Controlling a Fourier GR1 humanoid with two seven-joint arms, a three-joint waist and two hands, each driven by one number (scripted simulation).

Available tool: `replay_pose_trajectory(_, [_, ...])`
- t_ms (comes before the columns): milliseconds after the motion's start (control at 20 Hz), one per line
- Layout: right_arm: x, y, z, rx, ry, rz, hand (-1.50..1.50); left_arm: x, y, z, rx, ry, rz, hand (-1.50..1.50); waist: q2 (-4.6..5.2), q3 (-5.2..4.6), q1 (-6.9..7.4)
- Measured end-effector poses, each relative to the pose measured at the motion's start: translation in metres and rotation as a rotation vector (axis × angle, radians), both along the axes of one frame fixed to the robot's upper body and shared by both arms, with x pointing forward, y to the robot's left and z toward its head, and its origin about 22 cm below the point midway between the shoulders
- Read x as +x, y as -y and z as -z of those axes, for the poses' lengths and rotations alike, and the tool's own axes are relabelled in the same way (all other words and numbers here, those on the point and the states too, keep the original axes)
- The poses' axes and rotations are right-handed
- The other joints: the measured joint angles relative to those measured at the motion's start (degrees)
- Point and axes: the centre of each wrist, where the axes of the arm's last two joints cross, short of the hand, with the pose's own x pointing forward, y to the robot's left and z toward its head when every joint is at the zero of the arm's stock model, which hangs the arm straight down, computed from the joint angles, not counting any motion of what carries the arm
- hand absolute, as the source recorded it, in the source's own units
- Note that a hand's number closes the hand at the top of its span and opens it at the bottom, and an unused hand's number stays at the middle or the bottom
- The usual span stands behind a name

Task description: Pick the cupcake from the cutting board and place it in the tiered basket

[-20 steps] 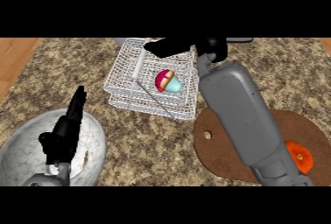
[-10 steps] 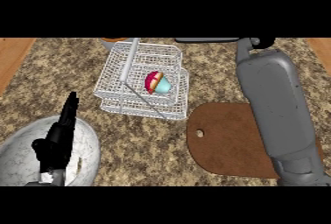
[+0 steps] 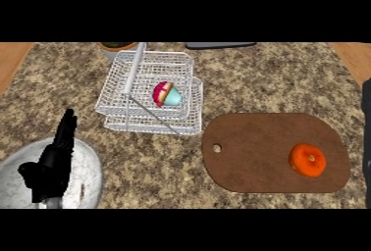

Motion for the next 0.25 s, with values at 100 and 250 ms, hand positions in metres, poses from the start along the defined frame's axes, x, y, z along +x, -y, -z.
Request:
replay_pose_trajectory(100, [-0.013, 0.026, 0.001, -0.003, -0.007, -0.005, -1.5, -0.002, -0.002, 0.0, 0.001, -0.002, -0.01, 0.0, -0.04, -0.01, -0.4])
replay_pose_trajectory(250, [-0.033, 0.061, 0.003, 0.0, -0.01, -0.027, -1.5, -0.004, 0.002, 0.0, -0.003, 0.003, -0.013, 0.0, -0.04, -0.05, -0.66])
